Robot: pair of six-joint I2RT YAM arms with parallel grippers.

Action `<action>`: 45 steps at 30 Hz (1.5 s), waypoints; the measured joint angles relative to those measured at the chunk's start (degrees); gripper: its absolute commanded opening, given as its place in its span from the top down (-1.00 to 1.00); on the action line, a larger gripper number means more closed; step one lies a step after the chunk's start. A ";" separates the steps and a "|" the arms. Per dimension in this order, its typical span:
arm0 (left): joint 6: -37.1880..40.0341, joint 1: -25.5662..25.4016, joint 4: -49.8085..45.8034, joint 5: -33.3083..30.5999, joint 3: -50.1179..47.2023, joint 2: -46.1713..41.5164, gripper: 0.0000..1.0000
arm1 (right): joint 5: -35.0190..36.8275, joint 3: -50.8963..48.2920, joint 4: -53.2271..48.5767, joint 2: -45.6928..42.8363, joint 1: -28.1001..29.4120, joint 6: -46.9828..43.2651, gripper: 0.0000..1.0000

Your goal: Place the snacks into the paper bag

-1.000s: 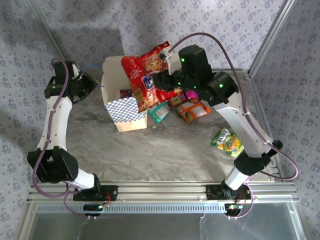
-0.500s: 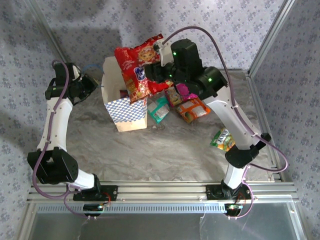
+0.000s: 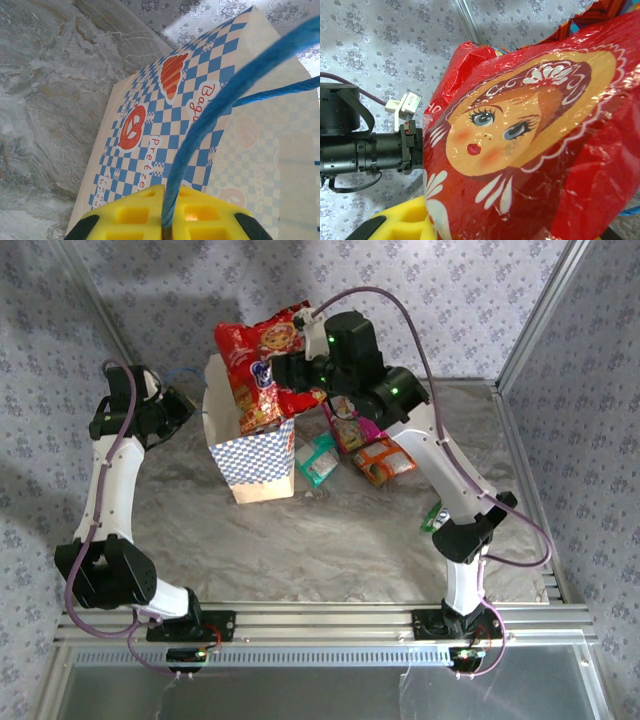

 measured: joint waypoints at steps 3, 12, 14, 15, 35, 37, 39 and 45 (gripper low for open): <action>0.00 -0.02 0.00 0.17 0.00 -0.07 0.80 | 0.04 0.00 1.01 1.07 -0.02 0.44 1.00; 0.02 0.11 0.00 0.63 -0.02 -0.09 0.80 | -0.39 0.00 6.10 4.42 0.00 2.82 1.00; 0.02 0.24 0.13 0.98 -0.13 -0.11 0.80 | -0.42 0.02 6.95 5.16 0.00 3.19 1.00; 0.02 0.28 0.24 1.07 -0.35 -0.20 0.80 | -0.44 0.07 7.39 5.60 0.00 3.41 1.00; -0.39 0.48 0.44 1.68 -1.09 -0.24 0.80 | 2.29 5.70 7.80 14.01 0.50 4.31 1.00; -0.42 0.66 0.46 1.70 -1.09 -0.24 0.80 | 3.13 7.69 7.10 15.32 0.85 4.22 1.00; -0.42 0.85 0.59 1.75 -1.09 -0.24 0.80 | 3.78 8.74 6.27 16.04 1.22 4.20 1.00; -0.46 1.11 1.27 2.49 -1.25 -0.24 0.80 | 4.79 10.05 4.52 16.83 2.27 4.26 1.00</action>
